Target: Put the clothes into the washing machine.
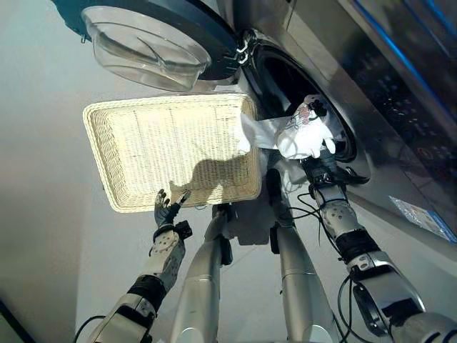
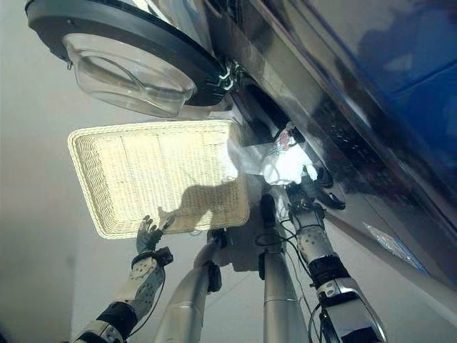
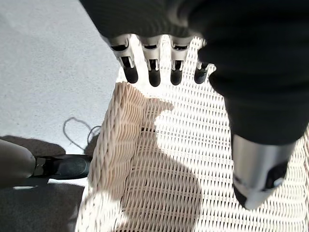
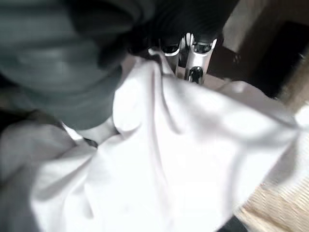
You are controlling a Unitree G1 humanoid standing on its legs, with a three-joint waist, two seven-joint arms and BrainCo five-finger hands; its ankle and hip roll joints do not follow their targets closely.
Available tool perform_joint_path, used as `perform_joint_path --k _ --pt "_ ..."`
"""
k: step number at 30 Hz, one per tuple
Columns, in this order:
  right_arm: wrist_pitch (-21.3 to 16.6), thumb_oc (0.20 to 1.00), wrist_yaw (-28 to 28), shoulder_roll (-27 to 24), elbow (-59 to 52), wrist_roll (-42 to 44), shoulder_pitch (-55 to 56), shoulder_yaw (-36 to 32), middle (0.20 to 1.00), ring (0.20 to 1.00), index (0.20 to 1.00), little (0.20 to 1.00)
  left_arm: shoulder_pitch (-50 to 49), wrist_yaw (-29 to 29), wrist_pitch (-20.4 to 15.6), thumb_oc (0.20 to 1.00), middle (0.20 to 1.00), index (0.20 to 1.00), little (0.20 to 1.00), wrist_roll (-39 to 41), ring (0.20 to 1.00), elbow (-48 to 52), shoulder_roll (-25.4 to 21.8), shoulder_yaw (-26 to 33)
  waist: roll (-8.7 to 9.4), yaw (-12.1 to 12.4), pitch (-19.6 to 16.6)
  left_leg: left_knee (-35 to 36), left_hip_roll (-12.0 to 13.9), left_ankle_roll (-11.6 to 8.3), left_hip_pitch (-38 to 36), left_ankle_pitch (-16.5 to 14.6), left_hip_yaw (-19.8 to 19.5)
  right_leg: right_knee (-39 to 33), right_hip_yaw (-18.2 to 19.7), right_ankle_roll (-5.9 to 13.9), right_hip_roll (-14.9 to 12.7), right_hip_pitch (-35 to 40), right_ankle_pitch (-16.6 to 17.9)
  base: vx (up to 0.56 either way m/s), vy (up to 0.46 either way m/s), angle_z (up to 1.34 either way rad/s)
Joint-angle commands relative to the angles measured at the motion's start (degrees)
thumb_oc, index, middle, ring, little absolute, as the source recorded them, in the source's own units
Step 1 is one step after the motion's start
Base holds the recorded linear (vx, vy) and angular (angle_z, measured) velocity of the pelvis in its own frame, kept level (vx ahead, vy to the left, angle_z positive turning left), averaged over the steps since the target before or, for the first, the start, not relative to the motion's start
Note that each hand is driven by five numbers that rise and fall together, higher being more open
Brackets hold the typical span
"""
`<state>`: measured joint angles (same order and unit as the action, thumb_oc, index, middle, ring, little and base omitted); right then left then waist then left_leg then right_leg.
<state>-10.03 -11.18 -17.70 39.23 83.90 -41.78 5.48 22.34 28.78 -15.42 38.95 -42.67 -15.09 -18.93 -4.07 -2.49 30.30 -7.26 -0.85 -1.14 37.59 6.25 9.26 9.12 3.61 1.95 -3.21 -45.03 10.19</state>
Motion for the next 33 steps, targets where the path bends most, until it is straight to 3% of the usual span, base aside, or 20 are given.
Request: perform_joint_path --k 1,7,11,12,13,15,16,17,18,20,21,22,23,24,27,28,29,30,31,33 --pt "-3.24 0.2 -3.61 -4.1 -3.49 1.58 -3.58 -2.7 0.2 0.2 0.2 0.2 -0.3 0.84 -0.25 1.0 1.0 1.0 1.0 -1.17 1.0 -1.06 0.1 -0.55 -3.29 0.39 -0.51 -6.63 -3.11 -1.22 2.76 -5.16 -3.14 4.5 -7.11 2.61 -1.77 -0.69 -4.88 0.1 -0.069 -0.03" --pt "-8.72 0.2 -7.26 -9.52 3.15 5.05 -15.98 -3.2 0.2 0.2 0.2 0.2 -0.05 -0.22 -0.1 1.0 1.0 1.0 1.0 -0.92 1.0 -1.18 0.01 -2.47 -5.24 2.4 -0.51 -8.19 -3.48 -1.29 4.79 -4.74 -4.54 7.63 -7.93 1.5 -1.44 -2.46 -6.55 0.07 -0.054 -0.02" --pt "-16.24 0.2 -5.66 -13.29 4.23 10.72 -22.2 -3.49 0.2 0.2 0.2 0.2 -2.16 -0.96 -0.28 1.0 1.0 1.0 1.0 -1.13 1.0 0.09 -0.28 -4.06 -7.05 3.78 -0.51 -8.59 -3.26 -1.28 4.78 -4.87 -5.47 11.58 -7.88 0.82 -0.47 -3.19 -9.64 0.07 -0.051 0.08" --pt "-20.21 0.2 -3.54 -14.74 2.84 13.53 -24.12 -3.87 0.2 0.2 0.2 0.2 -3.1 -1.36 -0.34 1.0 1.0 1.0 1.0 -1.15 1.0 0.52 -0.54 -4.2 -7.65 4.01 -0.51 -8.4 -3.0 -1.33 4.71 -4.58 -5.56 12.81 -7.8 0.62 -0.13 -3.44 -10.54 0.04 -0.024 0.03" --pt "-20.31 0.2 -3.32 -14.77 2.92 13.74 -24.11 -3.8 0.2 0.2 0.2 0.2 -3.12 -1.37 -0.33 1.0 1.0 1.0 1.0 -1.15 1.0 0.55 -0.53 -4.21 -7.68 4.0 -0.51 -8.41 -3.01 -1.34 4.71 -4.6 -5.57 12.9 -7.81 0.61 -0.14 -3.47 -10.6 0.05 -0.052 0.04" --pt "-29.35 0.2 0.96 -16.29 -1.34 16.37 -25.75 -4.99 0.2 0.2 0.2 0.2 -4.25 -1.75 0.34 1.0 1.0 1.0 1.0 -1.4 1.0 1.48 -1.29 -4.09 -8.21 4.17 -0.51 -7.88 -2.73 -1.31 4.24 -4.28 -5.66 14.23 -7.82 0.48 0.3 -3.37 -11.71 0.05 -0.069 0.06" --pt "-37.22 0.2 2.83 -17.13 -5.25 16.59 -26.96 -5.52 0.2 0.2 0.2 0.2 -5.0 -2.22 0.79 1.0 1.0 1.0 1.0 -1.8 1.0 1.82 -1.5 -3.64 -8.53 4.16 -0.51 -7.59 -2.6 -1.3 3.92 -4.07 -5.68 15.13 -7.77 0.39 0.57 -3.34 -12.41 0.03 -0.049 0.1" --pt "-38.82 0.2 2.75 -17.17 -6.28 16.02 -27.11 -5.71 0.2 0.2 0.2 0.2 -5.1 -2.27 0.89 1.0 1.0 1.0 1.0 -1.85 1.0 1.9 -1.55 -3.6 -8.59 4.14 -0.51 -7.53 -2.57 -1.31 3.88 -4.04 -5.7 15.34 -7.76 0.39 0.6 -3.36 -12.57 0.04 -0.061 0.09" --pt "-46.87 0.2 -0.71 -18.37 -11.03 10.99 -27.99 -6.75 0.2 0.2 0.2 0.2 -5.56 -2.62 1.68 1.0 1.0 1.0 1.0 -1.94 1.0 2.16 -2.02 -3.3 -8.83 3.92 -0.51 -7.09 -2.42 -1.41 3.39 -3.81 -5.67 16.0 -7.73 0.33 0.75 -3.08 -13.15 0.03 -0.047 0.04" --pt "-53.99 0.2 -10.95 -19.91 -12.51 -0.05 -28.45 -7.32 0.2 0.2 0.2 0.2 -5.99 -2.84 2.34 1.0 1.0 1.0 1.0 -2.09 1.0 2.33 -2.43 -3.11 -8.96 3.69 -0.51 -6.77 -2.24 -1.49 3.0 -3.56 -5.55 16.35 -7.74 0.28 0.78 -2.83 -13.39 0.06 -0.033 0.02" --pt "-52.55 0.2 -51.45 -23.72 -16.62 -43.67 -29.23 -9.34 0.2 0.2 0.2 0.2 -7.75 -3.18 2.58 1.0 1.0 1.0 1.0 -2.53 1.0 2.73 -2.41 -2.97 -9.16 3.17 -0.51 -6.43 -2.59 -1.44 1.63 -4.21 -5.87 17.6 -7.41 0.21 0.82 -1.9 -15.22 0.0 0.0 0.0" --pt "-48.62 0.2 -63.27 -24.8 -19.34 -58.36 -29.93 -9.92 0.2 0.2 0.2 0.2 -7.47 -3.19 2.58 1.0 1.0 1.0 1.0 -2.46 1.0 2.77 -2.57 -2.68 -9.31 3.22 -0.51 -5.82 -2.32 -1.42 2.63 -2.64 -5.89 16.68 -7.4 0.04 1.17 -2.71 -13.43 0.04 -0.008 -0.02" --pt "-45.44 0.2 -69.33 -25.32 -20.78 -66.52 -29.81 -10.0 0.2 0.2 0.2 0.2 -7.65 -3.21 2.57 1.0 1.0 1.0 1.0 -2.36 1.0 2.67 -2.64 -2.72 -9.31 3.13 -0.51 -5.86 -2.32 -1.47 2.26 -3.08 -5.95 16.9 -7.28 0.08 1.23 -2.39 -13.98 -0.01 0.01 -0.12" --pt "-34.65 0.2 -81.32 -28.07 -27.93 -87.61 -29.15 -8.66 0.2 0.2 0.2 0.2 -8.03 -3.61 2.96 1.0 1.0 1.0 1.0 -1.57 1.0 2.61 -3.25 -2.55 -9.39 2.68 -0.51 -6.02 -2.26 -1.65 2.08 -2.95 -5.97 17.53 -7.11 0.07 1.19 -2.38 -14.32 0.04 0.021 -0.13" --pt "-27.29 0.2 -81.32 -33.36 -35.82 -92.94 -27.1 -7.44 0.2 0.2 0.2 0.2 -8.63 -5.33 2.87 1.0 1.0 1.0 1.0 -1.4 1.0 1.36 -2.85 -0.84 -9.95 1.58 -0.51 -6.29 -1.74 -2.22 2.68 -1.84 -5.63 17.98 -6.54 0.15 1.03 -3.53 -13.71 0.01 0.086 -0.12" --pt "-27.67 0.291 -81.32 -33.84 -36.15 -92.16 -26.46 -7.34 0.291 0.291 0.291 0.291 -8.84 -5.67 2.75 1.0 1.0 1.0 1.0 -1.25 1.0 1.01 -2.68 -0.78 -9.98 1.39 -0.51 -6.54 -1.75 -2.35 2.23 -2.43 -5.46 18.61 -6.29 0.19 0.91 -3.32 -14.57 0.07 0.158 -0.17" --pt "-32.34 0.576 -81.32 -33.97 -35.42 -87.29 -24.24 -7.69 0.576 0.576 0.576 0.576 -9.17 -6.81 2.05 1.0 1.0 1.0 1.0 -1.2 1.0 -0.03 -1.99 -0.42 -10.35 0.82 -0.51 -6.94 -1.47 -2.79 2.09 -2.57 -4.94 19.25 -5.72 0.23 0.67 -3.4 -15.16 0.04 0.083 -0.14" --pt "-32.81 0.853 -81.32 -33.92 -35.22 -86.51 -24.2 -7.68 0.853 0.853 0.853 0.853 -9.04 -6.95 1.93 1.0 1.0 1.0 1.0 -1.21 1.0 -0.1 -1.94 -0.34 -10.43 0.87 -0.51 -6.81 -1.37 -2.79 2.44 -2.04 -4.86 18.96 -5.72 0.19 0.71 -3.69 -14.54 0.05 0.093 -0.17" --pt "-36.4 1.0 -81.32 -32.88 -33.55 -82.35 -22.51 -7.32 1.0 1.0 1.0 1.0 -9.14 -7.61 1.64 1.0 1.0 1.0 1.0 -1.07 1.0 -0.49 -1.61 -0.54 -10.64 0.67 -0.51 -7.18 -1.41 -3.01 1.86 -2.82 -4.51 19.47 -5.48 0.16 0.39 -3.18 -15.65 0.0 0.046 -0.12" --pt "-42.99 1.0 -77.9 -29.6 -30.59 -70.36 -21.07 -7.1 1.0 1.0 1.0 1.0 -8.7 -7.85 1.22 1.0 1.0 1.0 1.0 -1.25 1.0 -0.65 -0.88 -1.21 -11.07 0.78 -0.51 -7.27 -1.52 -3.15 1.82 -2.93 -4.13 19.52 -5.45 0.09 0.12 -3.06 -15.9 0.02 0.019 -0.07"
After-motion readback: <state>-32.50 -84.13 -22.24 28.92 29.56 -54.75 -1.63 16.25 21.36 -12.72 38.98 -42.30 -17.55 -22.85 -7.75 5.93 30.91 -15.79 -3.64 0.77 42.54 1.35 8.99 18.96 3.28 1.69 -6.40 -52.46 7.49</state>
